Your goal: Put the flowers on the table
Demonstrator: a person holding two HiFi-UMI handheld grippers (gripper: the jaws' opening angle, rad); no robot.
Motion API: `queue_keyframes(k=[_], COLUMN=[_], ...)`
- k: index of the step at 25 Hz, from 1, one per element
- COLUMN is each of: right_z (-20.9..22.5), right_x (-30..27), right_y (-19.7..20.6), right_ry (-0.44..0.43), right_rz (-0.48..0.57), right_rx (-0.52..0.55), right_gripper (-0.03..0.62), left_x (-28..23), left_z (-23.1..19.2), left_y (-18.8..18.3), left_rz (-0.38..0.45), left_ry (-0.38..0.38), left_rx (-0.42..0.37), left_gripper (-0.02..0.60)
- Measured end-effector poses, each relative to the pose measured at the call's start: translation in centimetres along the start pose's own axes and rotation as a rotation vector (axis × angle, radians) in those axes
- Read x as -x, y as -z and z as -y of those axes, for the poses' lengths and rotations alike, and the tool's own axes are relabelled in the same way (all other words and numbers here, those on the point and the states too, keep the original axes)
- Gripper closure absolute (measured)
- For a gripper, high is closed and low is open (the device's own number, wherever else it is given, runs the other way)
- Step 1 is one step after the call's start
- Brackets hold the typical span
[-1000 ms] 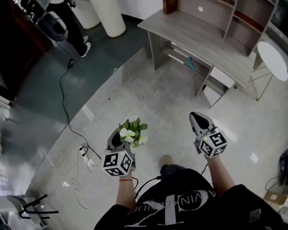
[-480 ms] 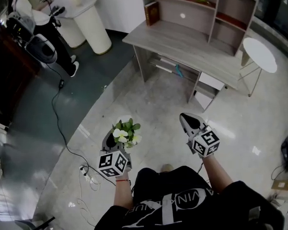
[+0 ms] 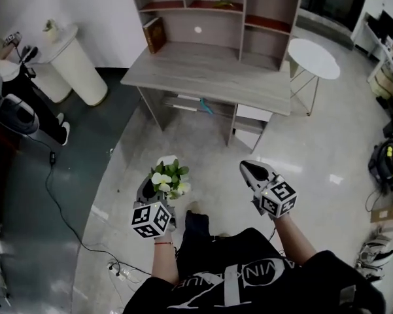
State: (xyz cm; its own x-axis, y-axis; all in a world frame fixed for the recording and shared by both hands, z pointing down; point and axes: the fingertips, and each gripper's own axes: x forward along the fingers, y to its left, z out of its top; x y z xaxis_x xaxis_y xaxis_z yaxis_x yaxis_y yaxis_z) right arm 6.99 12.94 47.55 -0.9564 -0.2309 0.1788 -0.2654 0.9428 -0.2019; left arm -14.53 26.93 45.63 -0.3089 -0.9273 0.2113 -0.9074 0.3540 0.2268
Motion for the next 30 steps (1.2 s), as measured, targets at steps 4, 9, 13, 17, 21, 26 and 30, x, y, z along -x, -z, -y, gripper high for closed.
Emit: queue_keyframes(k=[4,9,13,17,21,26,30], right_z=[1.7,3.1,3.9,4.8,5.6,6.9,7.8], right_x=[-1.7,-4.7,-6.4,-8.2,-10.0,-11.7,-12.9], right_y=[-1.8,-3.4,-3.7,-3.6,-3.7,-4.1,-4.4], right_ry=[0.075,0.130,0.163,0.203,0.235,0.282,0.316], right_rz=[0.032,0.060,0.060,0.058,0.064,0.070,0.067], right_rx=[-0.021,-0.027,-0.032,-0.042,-0.054,-0.058,-0.067], right_gripper=[0.583,0.583,0.583,0.583,0.583,0.583,0.583], left_x=[-5.1,-10.2,-13.5,-16.5,-19.3,-22.8,-24.8], left_z=[0.4,-0.2,-1.1,-1.9,-2.9,-2.8,-3.1], left_y=[-2.4,-4.3,-4.5,-5.1,-5.9,-6.7,-6.6], left_rz=[-0.009,-0.026,-0.053,-0.063,-0.074,-0.077,-0.099], left_ry=[0.114,0.199,0.231,0.270,0.299,0.356,0.389], left_rx=[-0.019,-0.037,-0.034,-0.041,-0.049,-0.061,-0.065], left_gripper=[0.551,0.551,0.551,0.551,0.551,0.551,0.551])
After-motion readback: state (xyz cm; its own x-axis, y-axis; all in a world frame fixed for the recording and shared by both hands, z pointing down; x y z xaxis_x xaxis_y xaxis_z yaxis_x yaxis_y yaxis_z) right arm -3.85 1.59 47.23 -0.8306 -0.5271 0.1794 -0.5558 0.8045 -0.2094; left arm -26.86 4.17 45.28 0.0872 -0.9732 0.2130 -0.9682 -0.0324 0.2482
